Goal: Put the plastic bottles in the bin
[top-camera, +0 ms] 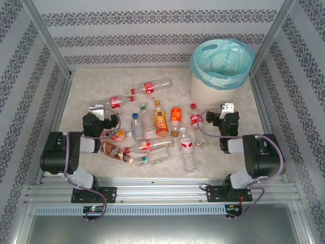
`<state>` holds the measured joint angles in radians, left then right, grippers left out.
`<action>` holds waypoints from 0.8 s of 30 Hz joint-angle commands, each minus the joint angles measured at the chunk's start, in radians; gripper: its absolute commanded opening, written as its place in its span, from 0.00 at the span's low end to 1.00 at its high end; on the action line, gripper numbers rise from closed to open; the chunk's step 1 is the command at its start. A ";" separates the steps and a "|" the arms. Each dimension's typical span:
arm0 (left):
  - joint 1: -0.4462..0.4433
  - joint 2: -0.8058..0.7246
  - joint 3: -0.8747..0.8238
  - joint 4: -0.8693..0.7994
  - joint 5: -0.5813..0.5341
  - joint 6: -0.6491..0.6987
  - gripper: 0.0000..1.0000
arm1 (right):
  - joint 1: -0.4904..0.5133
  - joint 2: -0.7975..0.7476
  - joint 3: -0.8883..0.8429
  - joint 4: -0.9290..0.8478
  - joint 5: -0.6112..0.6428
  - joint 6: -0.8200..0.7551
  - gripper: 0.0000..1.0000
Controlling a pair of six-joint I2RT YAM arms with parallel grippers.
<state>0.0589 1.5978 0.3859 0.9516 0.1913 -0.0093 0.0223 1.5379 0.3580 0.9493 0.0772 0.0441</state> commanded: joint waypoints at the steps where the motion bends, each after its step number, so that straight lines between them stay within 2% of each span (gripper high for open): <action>1: -0.007 -0.010 -0.004 -0.001 0.002 0.009 1.00 | 0.001 -0.010 0.015 0.002 -0.021 -0.016 0.98; 24: -0.007 -0.010 -0.002 -0.009 -0.020 0.004 1.00 | -0.011 -0.010 0.016 -0.001 -0.037 -0.007 0.98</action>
<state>0.0589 1.5978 0.3859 0.9512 0.1791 -0.0097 0.0216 1.5379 0.3580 0.9485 0.0624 0.0444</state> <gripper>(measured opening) 0.999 0.982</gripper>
